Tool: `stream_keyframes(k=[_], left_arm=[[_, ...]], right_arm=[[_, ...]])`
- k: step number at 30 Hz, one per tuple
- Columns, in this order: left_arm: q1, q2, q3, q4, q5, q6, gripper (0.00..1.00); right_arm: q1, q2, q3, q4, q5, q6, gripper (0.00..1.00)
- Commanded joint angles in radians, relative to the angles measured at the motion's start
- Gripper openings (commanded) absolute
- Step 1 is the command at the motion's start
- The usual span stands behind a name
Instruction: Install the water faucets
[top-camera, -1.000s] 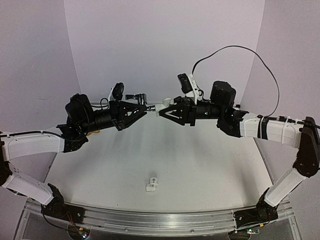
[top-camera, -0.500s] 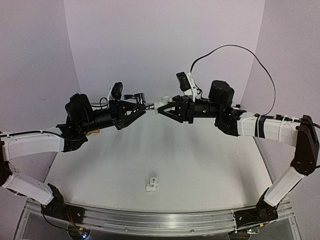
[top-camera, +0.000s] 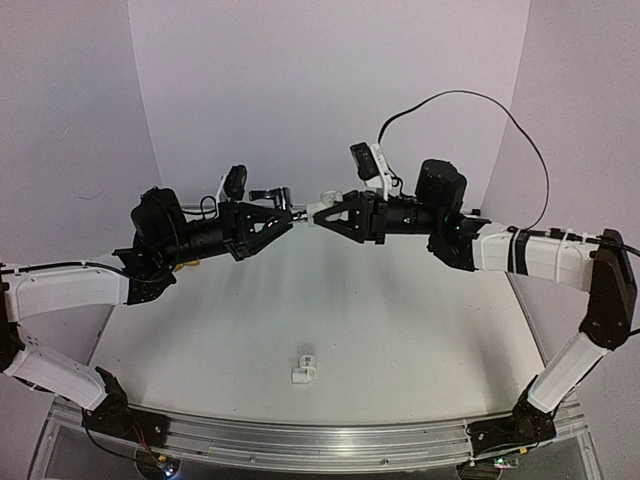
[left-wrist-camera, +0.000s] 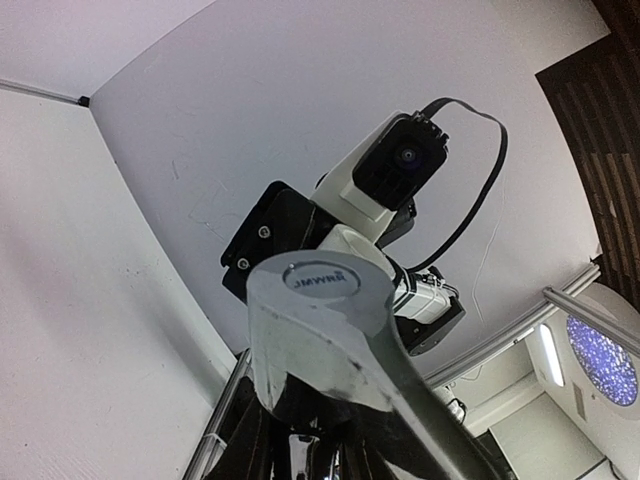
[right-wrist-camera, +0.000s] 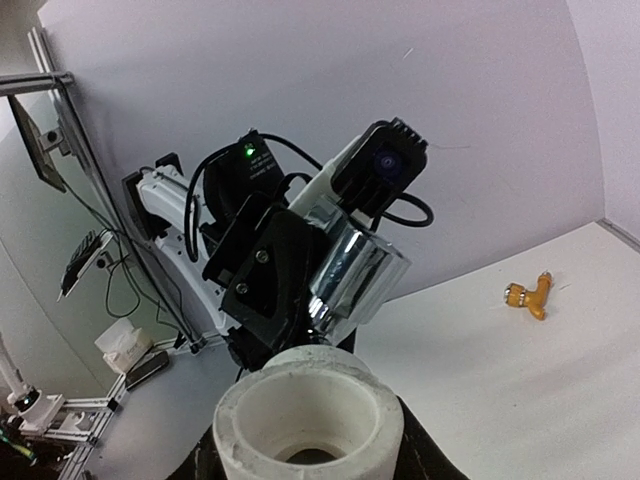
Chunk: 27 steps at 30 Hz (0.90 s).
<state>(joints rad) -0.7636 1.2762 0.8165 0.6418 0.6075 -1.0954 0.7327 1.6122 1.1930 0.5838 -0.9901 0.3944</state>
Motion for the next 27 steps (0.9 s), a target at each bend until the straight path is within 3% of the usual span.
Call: stream_keyframes(k=[1, 9, 17, 27], left_arm=[[-0.056, -0.010, 0.023, 0.023, 0.121, 0.030, 0.00], [-0.062, -0.006, 0.027, 0.023, 0.132, 0.067, 0.00], [-0.062, 0.017, 0.088, -0.107, 0.135, 0.293, 0.00], [-0.062, 0.040, 0.157, -0.150, 0.151, 0.476, 0.00]], right_arm=[[0.033, 0.038, 0.078, 0.059, 0.022, 0.040, 0.00], [0.033, 0.052, 0.106, 0.061, -0.052, 0.081, 0.00], [0.055, 0.043, 0.076, 0.080, -0.046, 0.176, 0.00], [0.074, 0.080, 0.075, 0.177, -0.014, 0.336, 0.00]])
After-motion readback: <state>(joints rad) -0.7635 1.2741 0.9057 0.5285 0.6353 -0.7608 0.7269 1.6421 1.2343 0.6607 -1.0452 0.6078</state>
